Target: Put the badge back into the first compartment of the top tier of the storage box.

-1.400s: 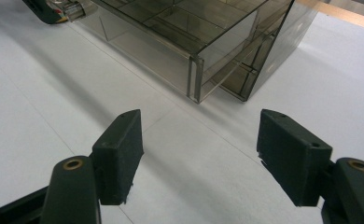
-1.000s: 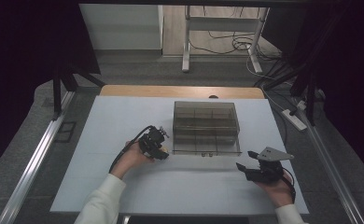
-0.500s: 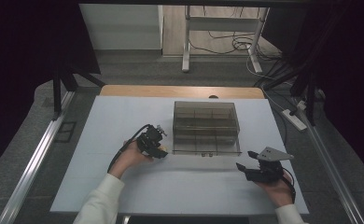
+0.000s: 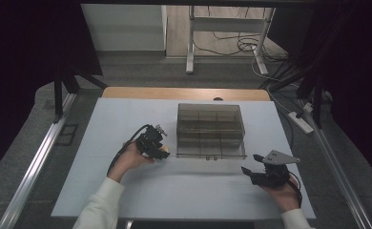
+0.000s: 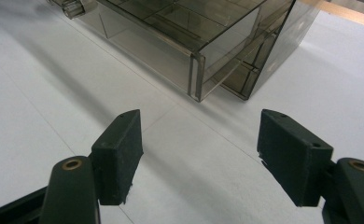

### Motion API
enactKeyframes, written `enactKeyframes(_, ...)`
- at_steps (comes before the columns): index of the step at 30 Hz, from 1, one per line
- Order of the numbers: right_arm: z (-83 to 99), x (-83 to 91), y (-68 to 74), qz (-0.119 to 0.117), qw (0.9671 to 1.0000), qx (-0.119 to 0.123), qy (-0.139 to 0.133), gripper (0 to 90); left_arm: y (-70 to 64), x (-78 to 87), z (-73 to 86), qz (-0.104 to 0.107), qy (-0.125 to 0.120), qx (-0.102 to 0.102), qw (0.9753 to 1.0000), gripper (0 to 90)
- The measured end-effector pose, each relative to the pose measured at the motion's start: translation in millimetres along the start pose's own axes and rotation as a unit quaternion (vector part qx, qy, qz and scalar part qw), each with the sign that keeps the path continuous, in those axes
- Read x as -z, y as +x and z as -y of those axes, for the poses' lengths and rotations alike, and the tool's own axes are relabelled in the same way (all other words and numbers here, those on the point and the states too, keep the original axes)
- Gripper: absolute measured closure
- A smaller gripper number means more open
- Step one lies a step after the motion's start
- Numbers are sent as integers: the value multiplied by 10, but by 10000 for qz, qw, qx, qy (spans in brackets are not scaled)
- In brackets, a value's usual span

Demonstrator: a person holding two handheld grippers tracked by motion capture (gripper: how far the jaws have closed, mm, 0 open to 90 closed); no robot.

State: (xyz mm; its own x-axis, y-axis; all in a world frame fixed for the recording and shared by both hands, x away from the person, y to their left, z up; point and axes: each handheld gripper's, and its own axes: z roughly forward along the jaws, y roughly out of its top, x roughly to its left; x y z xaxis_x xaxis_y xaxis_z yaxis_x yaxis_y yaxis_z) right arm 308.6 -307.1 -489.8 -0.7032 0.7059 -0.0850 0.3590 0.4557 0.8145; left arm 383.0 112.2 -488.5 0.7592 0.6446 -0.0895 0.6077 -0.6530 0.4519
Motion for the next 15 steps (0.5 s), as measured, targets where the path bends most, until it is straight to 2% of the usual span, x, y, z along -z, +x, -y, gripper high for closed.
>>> enactKeyframes(15,2,-4,-2,12,10000,-6,7,298,1,235,15,7,-446,33,9990,469)
